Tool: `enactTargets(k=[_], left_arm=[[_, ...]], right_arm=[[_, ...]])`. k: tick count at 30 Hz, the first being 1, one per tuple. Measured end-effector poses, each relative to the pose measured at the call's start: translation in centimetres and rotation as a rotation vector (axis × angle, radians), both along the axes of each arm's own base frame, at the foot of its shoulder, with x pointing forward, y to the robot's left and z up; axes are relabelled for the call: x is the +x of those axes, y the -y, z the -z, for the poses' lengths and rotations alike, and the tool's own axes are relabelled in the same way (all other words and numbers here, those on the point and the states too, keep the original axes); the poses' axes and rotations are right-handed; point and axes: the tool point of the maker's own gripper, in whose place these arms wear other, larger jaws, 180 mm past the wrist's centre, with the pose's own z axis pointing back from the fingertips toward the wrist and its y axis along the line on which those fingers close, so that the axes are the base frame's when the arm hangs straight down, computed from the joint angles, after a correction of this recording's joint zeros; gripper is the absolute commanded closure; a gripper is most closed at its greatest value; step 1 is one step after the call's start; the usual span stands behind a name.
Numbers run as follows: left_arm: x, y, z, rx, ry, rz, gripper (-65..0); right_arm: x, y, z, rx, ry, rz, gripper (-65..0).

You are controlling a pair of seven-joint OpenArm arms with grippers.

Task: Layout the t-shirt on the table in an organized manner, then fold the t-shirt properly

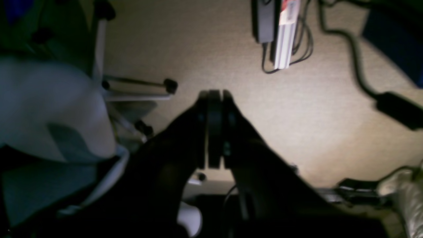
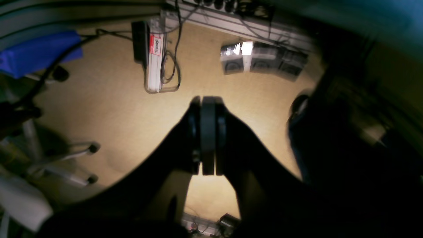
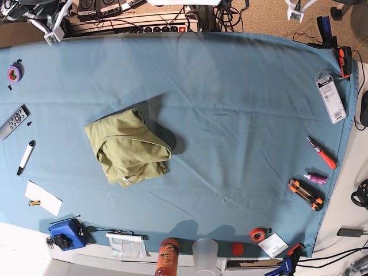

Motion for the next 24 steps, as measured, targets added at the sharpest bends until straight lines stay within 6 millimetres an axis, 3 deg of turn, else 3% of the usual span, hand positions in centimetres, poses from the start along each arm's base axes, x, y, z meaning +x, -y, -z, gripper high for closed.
enactTargets(k=[5,9,13,18,21,24], left_arm=[[-3.3,-0.9,3.3,0.008,-0.106,-0.039,0.0],[-5.6,-0.1,6.6,-0.078,-0.193,-0.048,0.0],[-7.8,0.7,9.8,-0.161,-0.276,-0.094,0.0],[-8.9,0.0,13.3,-0.164,-0.295,-0.161,0.0],[-9.3,-0.3,15.0,-0.157,-0.278,-0.195,0.0],[-8.5,-0.6,16.4,-0.141,-0.264,-0.192,0.0]], right_arm=[[-3.4,1.2,2.6,0.043,-0.110,0.121,0.0],[-5.6,1.9,4.6,0.075,-0.187,0.209,0.0],[-7.8,2.0,7.3,0.073,-0.316,0.175,0.0],[-7.8,2.5,11.1,0.023,-0.377,0.067,0.0],[-7.5,1.8,13.6,0.024,-0.390,0.033,0.0],[-7.5,0.9,15.8,0.027,-0.404,-0.017,0.0]])
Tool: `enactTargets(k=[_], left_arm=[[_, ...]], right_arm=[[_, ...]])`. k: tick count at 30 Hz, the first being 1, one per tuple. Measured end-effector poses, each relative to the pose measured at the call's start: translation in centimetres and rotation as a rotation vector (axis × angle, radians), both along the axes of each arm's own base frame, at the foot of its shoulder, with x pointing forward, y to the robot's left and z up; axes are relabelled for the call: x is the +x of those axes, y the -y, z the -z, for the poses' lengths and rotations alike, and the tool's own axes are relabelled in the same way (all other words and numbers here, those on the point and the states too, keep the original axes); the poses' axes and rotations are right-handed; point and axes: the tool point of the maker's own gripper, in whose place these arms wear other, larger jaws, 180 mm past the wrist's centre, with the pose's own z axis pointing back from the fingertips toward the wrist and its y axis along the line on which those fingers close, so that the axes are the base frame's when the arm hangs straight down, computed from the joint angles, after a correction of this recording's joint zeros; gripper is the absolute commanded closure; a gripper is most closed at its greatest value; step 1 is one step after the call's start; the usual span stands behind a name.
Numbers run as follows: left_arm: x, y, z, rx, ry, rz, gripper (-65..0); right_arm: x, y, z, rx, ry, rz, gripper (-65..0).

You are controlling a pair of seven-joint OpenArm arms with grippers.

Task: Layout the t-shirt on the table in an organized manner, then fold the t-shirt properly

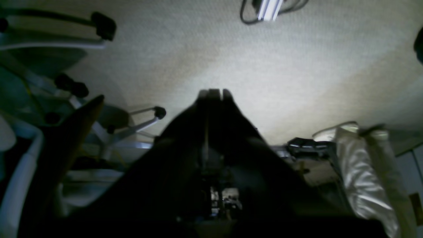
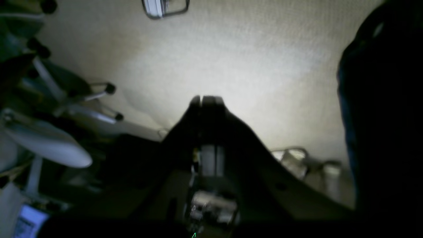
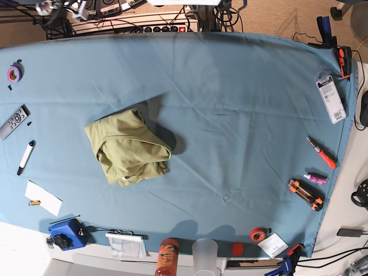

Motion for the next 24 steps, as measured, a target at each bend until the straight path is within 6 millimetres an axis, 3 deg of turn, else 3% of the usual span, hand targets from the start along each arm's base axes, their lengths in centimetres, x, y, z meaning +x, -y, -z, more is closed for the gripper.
enactTargets(k=[6,10,15,20,24], left_arm=[[5.3,0.5,2.6,0.004,0.148,-0.058,0.0],[6.5,1.3,3.5,-0.001,0.163,-0.083,0.0],[7.2,2.2,4.3,-0.003,0.217,-0.116,0.0],[6.1,1.7,4.5,0.017,0.224,-0.127,0.0],[5.9,2.4,4.6,0.007,0.222,-0.133,0.0]], right_arm=[[-0.7,-2.6,3.4,0.048,-0.002,-0.113,0.0],[1.3,-3.9,5.7,0.010,0.093,-0.160,0.0],[3.9,-6.5,8.5,-0.046,0.263,-0.184,0.0],[4.2,-10.0,10.0,-0.033,0.379,-0.200,0.0],[4.5,-10.2,10.1,-0.035,0.383,-0.199,0.0]])
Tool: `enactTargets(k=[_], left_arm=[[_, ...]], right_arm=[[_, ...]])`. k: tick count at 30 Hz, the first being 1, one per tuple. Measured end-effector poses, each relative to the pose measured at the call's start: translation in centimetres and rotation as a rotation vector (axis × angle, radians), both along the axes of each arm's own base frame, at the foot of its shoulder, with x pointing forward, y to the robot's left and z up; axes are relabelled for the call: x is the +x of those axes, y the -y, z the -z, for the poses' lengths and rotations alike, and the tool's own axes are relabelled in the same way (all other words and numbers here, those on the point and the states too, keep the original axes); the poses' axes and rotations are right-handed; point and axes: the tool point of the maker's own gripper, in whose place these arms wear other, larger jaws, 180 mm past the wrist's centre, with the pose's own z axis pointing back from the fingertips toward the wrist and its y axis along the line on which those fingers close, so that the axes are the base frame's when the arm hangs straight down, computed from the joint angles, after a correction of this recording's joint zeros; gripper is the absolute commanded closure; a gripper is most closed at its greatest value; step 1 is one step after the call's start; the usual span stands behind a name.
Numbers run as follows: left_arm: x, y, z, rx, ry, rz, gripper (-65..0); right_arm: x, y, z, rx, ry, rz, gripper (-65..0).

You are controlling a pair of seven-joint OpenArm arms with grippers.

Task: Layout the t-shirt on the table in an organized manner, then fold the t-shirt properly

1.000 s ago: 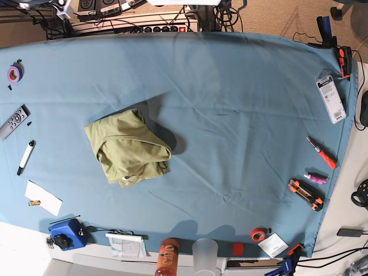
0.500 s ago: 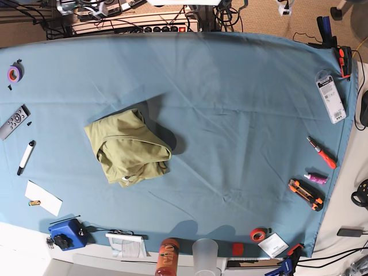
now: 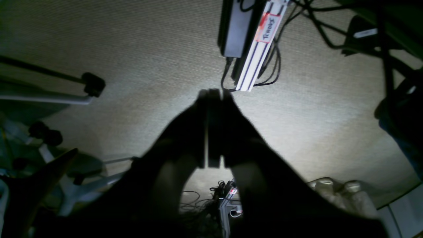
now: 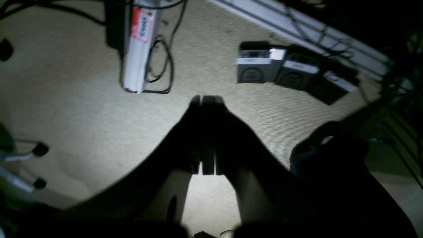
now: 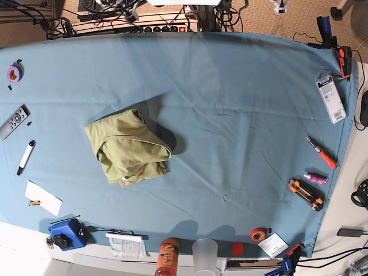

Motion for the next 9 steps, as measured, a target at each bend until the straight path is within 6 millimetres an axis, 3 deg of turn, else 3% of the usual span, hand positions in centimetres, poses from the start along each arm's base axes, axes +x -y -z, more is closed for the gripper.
enactTargets(k=[5,9], left_arm=[[0.0,0.9,0.1,-0.013,0.001,-0.004,0.0],[0.0,2.8,0.2,-0.042,0.002,-0.015,0.0]], right_arm=[[0.1,0.3,0.0,-0.012,-0.015,-0.003,0.0],[0.8,0.6,0.0,-0.016,-0.009,0.004,0.0]])
